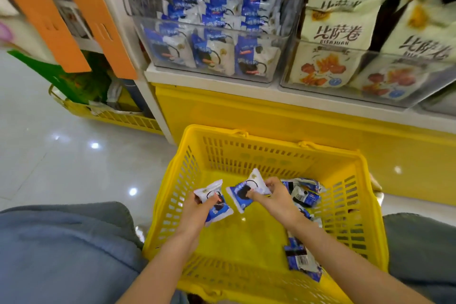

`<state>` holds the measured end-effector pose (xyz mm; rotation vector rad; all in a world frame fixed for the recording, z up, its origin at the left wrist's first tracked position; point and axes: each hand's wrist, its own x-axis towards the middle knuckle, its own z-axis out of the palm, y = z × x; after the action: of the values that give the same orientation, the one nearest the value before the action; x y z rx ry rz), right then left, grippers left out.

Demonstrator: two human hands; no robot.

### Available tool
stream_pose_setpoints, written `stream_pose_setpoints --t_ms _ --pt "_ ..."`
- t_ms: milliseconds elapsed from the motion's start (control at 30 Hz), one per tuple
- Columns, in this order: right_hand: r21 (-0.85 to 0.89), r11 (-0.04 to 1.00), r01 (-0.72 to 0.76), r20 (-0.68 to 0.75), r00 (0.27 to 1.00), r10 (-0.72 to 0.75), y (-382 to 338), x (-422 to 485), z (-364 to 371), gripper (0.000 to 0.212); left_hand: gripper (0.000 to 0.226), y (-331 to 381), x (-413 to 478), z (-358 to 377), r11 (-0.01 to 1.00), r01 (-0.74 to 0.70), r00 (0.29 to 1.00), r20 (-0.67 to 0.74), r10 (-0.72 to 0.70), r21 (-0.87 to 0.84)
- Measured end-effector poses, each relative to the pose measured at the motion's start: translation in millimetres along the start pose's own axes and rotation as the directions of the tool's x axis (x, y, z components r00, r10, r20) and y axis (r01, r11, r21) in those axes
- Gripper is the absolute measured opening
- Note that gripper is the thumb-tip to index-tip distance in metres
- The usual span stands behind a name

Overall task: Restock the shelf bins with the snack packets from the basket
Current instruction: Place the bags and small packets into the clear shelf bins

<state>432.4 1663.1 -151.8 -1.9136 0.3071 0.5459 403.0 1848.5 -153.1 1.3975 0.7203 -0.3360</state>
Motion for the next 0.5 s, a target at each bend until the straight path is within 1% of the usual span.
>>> stream_pose_setpoints --t_ms 100,167,200,233,300,333,433,500 --pt "0.228 0.974 0.002 0.010 1.000 -0.005 -29 -17 1 0.040 0.013 11 -9 4 0.995 -0.056 0.998 0.025 0.058 -0.086" --pt "0.310 0.951 0.017 0.046 0.998 -0.033 -44 -29 2 0.043 0.010 22 -16 7 0.987 -0.095 0.992 0.065 0.105 -0.132" --pt "0.297 0.954 0.034 0.062 0.997 -0.054 -50 -35 3 0.041 0.012 29 -19 8 0.982 -0.117 0.987 0.095 0.132 -0.149" --pt "0.246 0.967 0.061 0.070 0.994 -0.080 -57 -39 2 0.038 0.016 36 -23 7 0.978 -0.144 0.978 0.127 0.164 -0.150" --pt "0.106 0.985 0.138 0.080 0.986 -0.147 -71 -47 -2 0.034 0.027 53 -28 3 0.971 -0.217 0.958 0.168 0.231 -0.099" --pt "0.062 0.983 0.176 0.085 0.980 -0.180 -79 -50 -4 0.032 0.027 62 -31 -1 0.963 -0.259 0.947 0.176 0.269 -0.076" --pt "-0.007 0.958 0.286 0.120 0.951 -0.284 -108 -57 -10 0.020 0.016 96 -35 -14 0.921 -0.383 0.896 0.215 0.389 -0.071" --pt "-0.049 0.932 0.358 0.135 0.927 -0.349 -130 -58 -17 0.016 0.016 121 -37 -23 0.885 -0.459 0.856 0.229 0.465 -0.079"
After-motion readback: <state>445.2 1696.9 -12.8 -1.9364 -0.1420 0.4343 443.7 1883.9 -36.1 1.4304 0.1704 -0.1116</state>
